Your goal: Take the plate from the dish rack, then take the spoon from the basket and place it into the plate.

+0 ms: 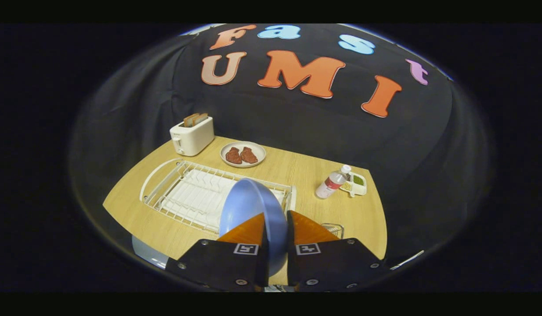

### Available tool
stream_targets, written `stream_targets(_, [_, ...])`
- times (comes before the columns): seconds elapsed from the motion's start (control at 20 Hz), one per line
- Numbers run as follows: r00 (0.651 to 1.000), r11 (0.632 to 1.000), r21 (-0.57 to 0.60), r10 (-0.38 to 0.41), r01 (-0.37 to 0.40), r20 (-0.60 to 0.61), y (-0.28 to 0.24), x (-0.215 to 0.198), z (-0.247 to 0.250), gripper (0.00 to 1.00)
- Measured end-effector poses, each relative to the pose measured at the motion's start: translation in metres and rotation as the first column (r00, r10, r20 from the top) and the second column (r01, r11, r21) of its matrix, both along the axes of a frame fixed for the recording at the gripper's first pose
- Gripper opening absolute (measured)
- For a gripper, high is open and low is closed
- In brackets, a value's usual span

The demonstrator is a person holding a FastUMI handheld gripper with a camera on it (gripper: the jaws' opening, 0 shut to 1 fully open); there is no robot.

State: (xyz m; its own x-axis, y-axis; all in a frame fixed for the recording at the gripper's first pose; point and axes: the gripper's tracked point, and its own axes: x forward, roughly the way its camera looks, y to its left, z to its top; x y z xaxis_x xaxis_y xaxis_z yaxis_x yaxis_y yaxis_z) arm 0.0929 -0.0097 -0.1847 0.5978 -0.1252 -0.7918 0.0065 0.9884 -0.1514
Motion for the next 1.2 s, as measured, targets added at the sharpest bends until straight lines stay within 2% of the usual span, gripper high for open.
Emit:
stream_targets(0.35, [1.000,0.996,0.087,-0.002,0.002,-0.006,-0.002,-0.049,-0.024,0.16])
stream_targets(0.75, [0.999,0.979,0.198,-0.044,0.048,-0.027,-0.002,-0.099,-0.061,0.16])
stream_targets(0.95, [0.997,0.958,0.279,-0.058,0.071,-0.055,0.007,-0.123,-0.092,0.16])
stream_targets(1.2, [0.990,0.923,0.359,-0.111,0.137,-0.091,0.008,-0.138,-0.129,0.17])
